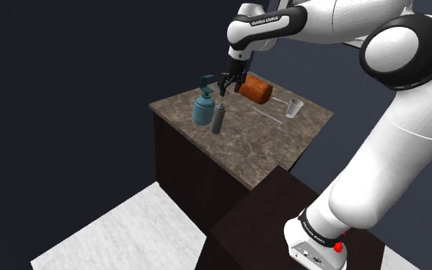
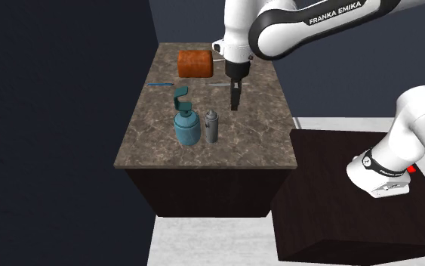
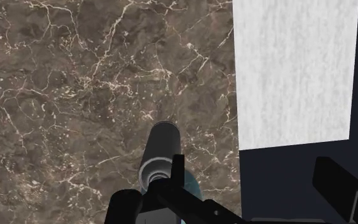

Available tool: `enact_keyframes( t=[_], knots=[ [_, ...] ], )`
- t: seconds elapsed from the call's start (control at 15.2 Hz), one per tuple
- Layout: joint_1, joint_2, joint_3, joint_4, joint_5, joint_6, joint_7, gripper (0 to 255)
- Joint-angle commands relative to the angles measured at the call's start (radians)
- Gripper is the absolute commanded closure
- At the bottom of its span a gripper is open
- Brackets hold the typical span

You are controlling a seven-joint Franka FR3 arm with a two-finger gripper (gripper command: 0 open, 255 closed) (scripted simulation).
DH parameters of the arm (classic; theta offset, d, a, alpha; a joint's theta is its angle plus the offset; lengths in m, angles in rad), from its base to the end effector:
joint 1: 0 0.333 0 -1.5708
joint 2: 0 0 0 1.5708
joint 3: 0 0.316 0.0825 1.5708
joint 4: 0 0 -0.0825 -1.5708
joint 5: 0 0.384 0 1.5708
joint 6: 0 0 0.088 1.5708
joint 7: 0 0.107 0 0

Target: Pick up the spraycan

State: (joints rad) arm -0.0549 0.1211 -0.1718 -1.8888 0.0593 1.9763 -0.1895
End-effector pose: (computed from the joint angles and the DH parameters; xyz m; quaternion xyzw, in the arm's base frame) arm 0.5734 -0.1254 0.4393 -0.9993 0.0303 0.0120 0.0196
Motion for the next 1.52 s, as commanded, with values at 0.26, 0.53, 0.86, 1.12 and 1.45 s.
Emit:
enact_keyframes(
  t=[0.26, 0.53, 0.86, 1.12, 1.45],
  knots=[
    [-0.035, 0.236, -0.015, 0.185, 0.013, -0.003, -0.034, 0],
    [-0.064, 0.403, -0.019, 0.345, 0.021, -0.031, -0.049, 0],
    [-0.078, 0.492, -0.018, 0.406, 0.026, -0.018, -0.055, 0],
    [-0.079, 0.517, -0.015, 0.390, 0.030, 0.022, -0.056, 0],
    [-0.081, 0.525, -0.014, 0.393, 0.032, 0.028, -0.057, 255]
  ],
)
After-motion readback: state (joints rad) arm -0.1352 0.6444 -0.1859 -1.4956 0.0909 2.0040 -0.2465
